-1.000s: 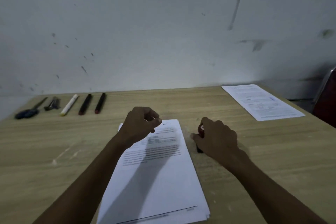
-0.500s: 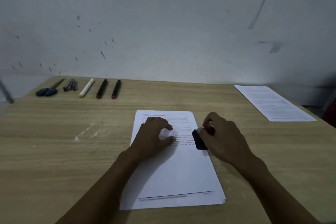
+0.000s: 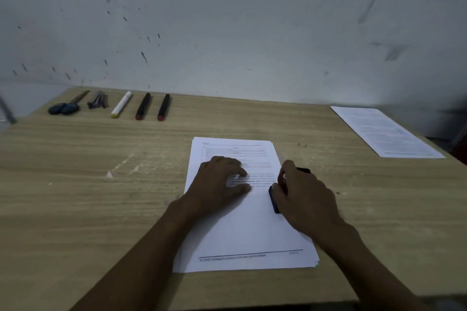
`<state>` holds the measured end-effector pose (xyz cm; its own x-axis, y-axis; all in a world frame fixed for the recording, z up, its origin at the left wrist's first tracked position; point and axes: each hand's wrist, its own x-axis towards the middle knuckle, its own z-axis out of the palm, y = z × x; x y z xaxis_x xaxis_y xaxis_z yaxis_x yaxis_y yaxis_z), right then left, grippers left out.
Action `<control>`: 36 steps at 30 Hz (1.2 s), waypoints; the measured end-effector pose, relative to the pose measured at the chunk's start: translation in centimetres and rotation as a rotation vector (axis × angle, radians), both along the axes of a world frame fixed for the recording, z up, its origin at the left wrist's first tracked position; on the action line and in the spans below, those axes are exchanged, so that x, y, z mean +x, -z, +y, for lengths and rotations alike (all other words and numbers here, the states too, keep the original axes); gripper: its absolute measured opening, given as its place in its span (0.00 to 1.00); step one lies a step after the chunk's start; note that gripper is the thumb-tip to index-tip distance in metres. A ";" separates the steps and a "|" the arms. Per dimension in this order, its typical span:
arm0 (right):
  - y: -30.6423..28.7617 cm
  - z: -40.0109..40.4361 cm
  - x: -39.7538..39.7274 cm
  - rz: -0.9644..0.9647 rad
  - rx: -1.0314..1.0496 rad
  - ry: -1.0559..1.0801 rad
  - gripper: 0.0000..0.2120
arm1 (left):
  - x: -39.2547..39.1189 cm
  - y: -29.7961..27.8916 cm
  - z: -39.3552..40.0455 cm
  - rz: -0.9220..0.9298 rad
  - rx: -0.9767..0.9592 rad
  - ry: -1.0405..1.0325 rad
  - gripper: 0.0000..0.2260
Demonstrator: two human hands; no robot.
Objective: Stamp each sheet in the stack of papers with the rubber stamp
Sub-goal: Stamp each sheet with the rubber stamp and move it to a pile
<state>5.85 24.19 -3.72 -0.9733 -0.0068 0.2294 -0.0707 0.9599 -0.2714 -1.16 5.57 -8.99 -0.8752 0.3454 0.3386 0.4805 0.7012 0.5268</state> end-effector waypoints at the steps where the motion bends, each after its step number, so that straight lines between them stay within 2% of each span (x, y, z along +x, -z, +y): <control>1: 0.1 0.0 0.0 0.002 0.012 0.001 0.07 | -0.1 0.0 0.0 -0.004 -0.001 0.001 0.21; 4: 0.4 -0.3 -0.1 0.001 0.054 0.013 0.08 | -0.2 0.2 0.2 -0.003 0.003 0.001 0.20; 14: 0.7 -0.9 -0.1 0.014 0.146 0.070 0.07 | -0.3 0.6 0.1 0.006 0.017 -0.006 0.26; 19: 0.6 -1.0 -0.2 -0.023 0.162 0.079 0.08 | -0.3 0.8 0.2 0.005 0.025 -0.012 0.19; 27: 0.3 -0.6 -0.1 -0.049 0.142 0.047 0.11 | 0.3 0.2 0.3 -0.022 -0.007 -0.007 0.20; 32: -0.8 0.8 -0.2 -0.130 -0.066 0.052 0.10 | 0.0 -0.8 0.3 -0.095 -0.095 0.007 0.19; 36: -1.5 3.4 -0.5 -0.040 -0.317 0.200 0.10 | -0.5 -1.0 0.2 -0.076 -0.028 -0.012 0.24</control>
